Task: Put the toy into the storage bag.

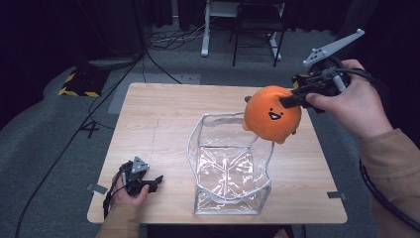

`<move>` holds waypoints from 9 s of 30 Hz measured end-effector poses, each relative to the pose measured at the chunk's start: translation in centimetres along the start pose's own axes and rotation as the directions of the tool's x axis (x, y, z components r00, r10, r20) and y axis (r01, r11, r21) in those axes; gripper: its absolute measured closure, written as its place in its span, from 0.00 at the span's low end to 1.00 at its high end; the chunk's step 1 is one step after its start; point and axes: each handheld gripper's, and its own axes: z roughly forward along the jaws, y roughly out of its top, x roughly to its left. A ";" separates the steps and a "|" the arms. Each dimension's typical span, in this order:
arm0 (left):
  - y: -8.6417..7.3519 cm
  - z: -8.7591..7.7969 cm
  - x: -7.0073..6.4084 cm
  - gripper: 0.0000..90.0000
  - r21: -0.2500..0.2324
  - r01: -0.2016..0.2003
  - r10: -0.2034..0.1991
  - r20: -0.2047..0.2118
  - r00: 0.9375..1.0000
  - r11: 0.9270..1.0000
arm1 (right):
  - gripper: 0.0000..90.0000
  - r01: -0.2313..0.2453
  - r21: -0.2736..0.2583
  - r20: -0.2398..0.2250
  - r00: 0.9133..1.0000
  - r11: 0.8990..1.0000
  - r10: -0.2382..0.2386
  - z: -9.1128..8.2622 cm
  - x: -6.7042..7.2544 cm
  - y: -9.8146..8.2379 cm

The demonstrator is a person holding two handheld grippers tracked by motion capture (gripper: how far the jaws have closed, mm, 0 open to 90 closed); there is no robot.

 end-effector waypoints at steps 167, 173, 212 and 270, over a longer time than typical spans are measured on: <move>0.0 0.0 -0.1 0.27 0.001 -0.004 0.004 0.002 1.000 1.000 | 0.42 0.035 0.090 -0.094 0.995 0.995 -0.026 15.7 1.0 -2.2; 0.0 0.0 -0.1 0.27 0.001 -0.004 0.004 0.003 1.000 1.000 | 0.42 0.004 0.071 -0.061 0.998 0.997 0.000 13.6 -0.2 -3.2; 0.2 0.2 0.1 0.27 0.000 -0.003 0.003 0.016 1.000 1.000 | 0.22 -0.223 -0.028 0.101 0.969 0.974 0.225 7.7 -6.5 -14.4; 0.2 0.2 0.1 0.27 0.000 -0.006 0.006 0.015 1.000 1.000 | 0.19 -0.259 -0.132 0.160 0.947 0.957 0.279 21.0 -4.6 -31.7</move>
